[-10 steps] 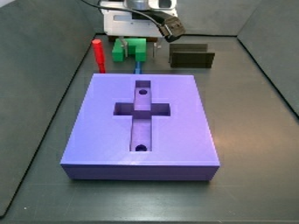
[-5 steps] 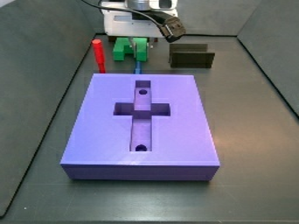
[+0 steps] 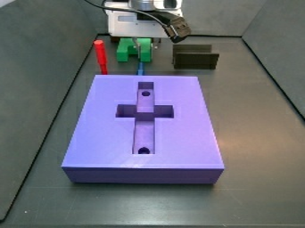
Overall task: Pick up the green object. Move up. Place the green object on the fixture. Regrasp the green object. Move to above the board. Insert the green object.
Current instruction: Pick up the green object, then move up.
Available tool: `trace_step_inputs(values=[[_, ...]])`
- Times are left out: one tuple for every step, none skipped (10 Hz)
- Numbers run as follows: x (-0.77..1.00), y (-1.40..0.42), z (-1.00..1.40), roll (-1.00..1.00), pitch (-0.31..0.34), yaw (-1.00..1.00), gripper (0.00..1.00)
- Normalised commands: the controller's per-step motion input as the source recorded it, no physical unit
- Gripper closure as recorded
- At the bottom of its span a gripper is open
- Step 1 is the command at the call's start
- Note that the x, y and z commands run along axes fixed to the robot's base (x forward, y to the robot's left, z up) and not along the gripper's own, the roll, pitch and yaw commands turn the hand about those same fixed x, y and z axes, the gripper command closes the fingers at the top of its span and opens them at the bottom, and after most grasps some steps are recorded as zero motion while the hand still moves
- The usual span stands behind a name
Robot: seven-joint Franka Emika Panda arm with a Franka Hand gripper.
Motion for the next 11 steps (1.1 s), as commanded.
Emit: trace_step_inputs(values=[[0.0, 0.0, 0.0, 0.0, 0.0, 0.0, 1.0], [0.0, 0.0, 0.0, 0.0, 0.0, 0.0, 1.0], [0.0, 0.0, 0.0, 0.0, 0.0, 0.0, 1.0], [0.0, 0.0, 0.0, 0.0, 0.0, 0.0, 1.0], [0.0, 0.0, 0.0, 0.0, 0.0, 0.0, 1.0], [0.0, 0.0, 0.0, 0.0, 0.0, 0.0, 1.0], [0.0, 0.0, 0.0, 0.0, 0.0, 0.0, 1.0], [0.0, 0.0, 0.0, 0.0, 0.0, 0.0, 1.0], [0.0, 0.0, 0.83, 0.0, 0.0, 0.0, 1.0], [-0.01, 0.05, 0.82, 0.01, 0.006, -0.05, 1.0], [-0.05, 0.04, 0.55, 0.01, 0.01, -0.06, 1.0]])
